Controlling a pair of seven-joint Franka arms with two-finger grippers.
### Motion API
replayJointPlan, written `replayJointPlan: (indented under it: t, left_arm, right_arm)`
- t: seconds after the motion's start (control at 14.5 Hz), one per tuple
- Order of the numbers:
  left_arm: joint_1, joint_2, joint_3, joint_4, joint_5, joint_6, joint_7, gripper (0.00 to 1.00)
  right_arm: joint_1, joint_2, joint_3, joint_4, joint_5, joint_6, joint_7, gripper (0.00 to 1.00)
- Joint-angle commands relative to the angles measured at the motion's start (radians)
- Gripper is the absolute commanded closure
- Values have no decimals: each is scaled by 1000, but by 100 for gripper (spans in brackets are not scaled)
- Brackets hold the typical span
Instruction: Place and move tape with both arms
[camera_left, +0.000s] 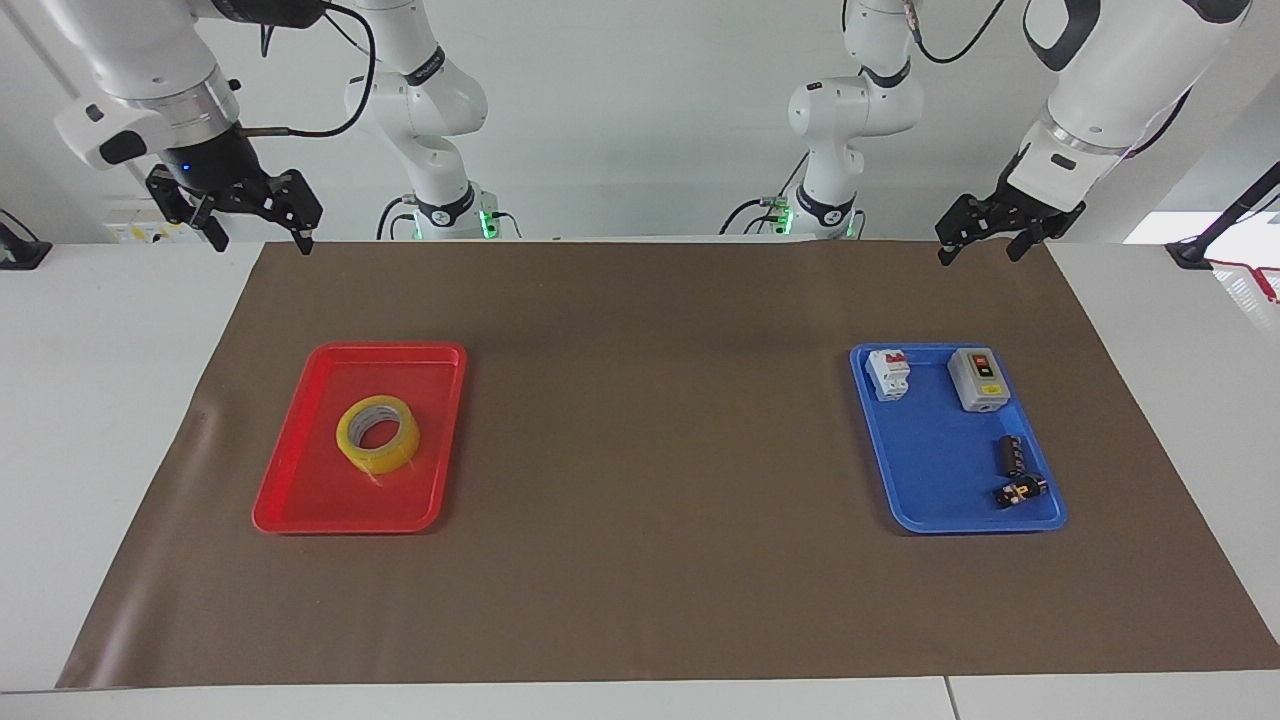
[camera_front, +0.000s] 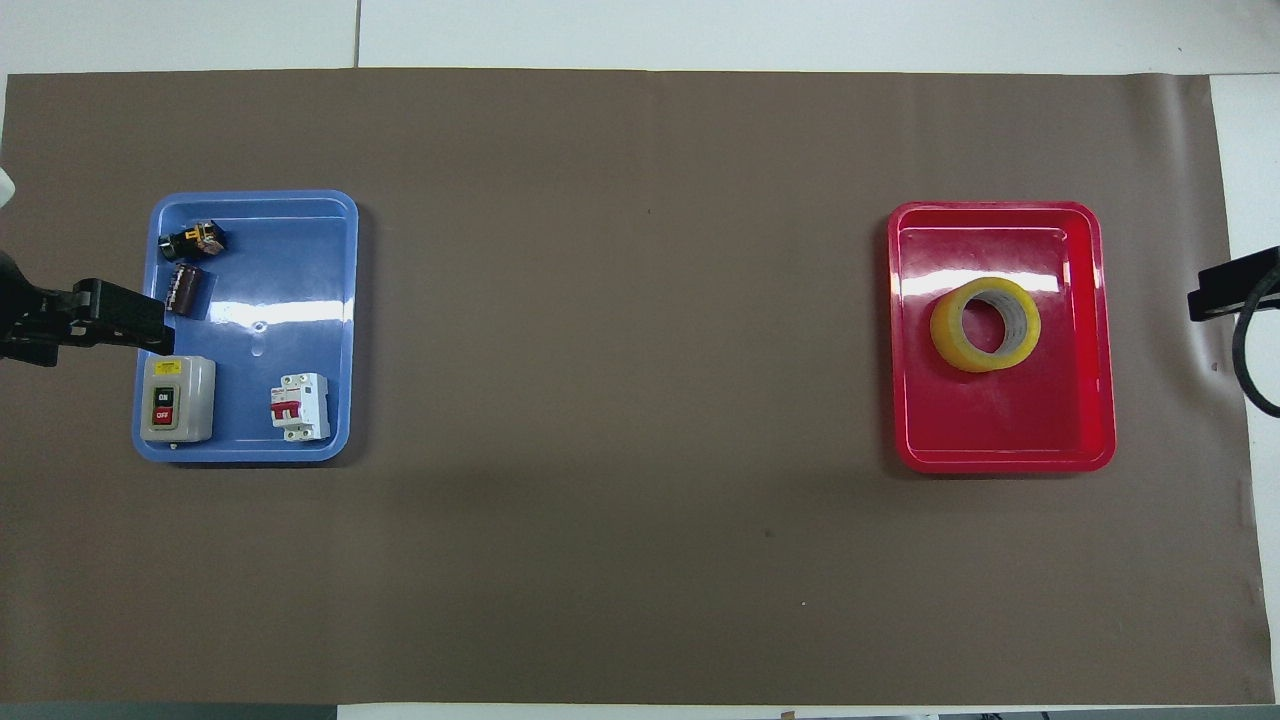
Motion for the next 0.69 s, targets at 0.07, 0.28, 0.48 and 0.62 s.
replayJointPlan:
  t: [0.07, 0.28, 0.48, 0.62]
  left_arm:
    - [18, -23, -12, -28, -14, 10, 9, 0]
    - [18, -23, -12, -28, -14, 10, 9, 0]
    - [18, -23, -12, -28, -14, 10, 9, 0]
    - [18, -23, -12, -28, -14, 10, 9, 0]
  right_arm:
    - [-11, -13, 6, -15, 9, -5, 12, 0]
    - [-5, -6, 8, 2, 5, -23, 14, 0]
    - [-5, -2, 26, 4, 46, -17, 21, 0]
    - [-7, -3, 29, 2, 60, -11, 21, 0]
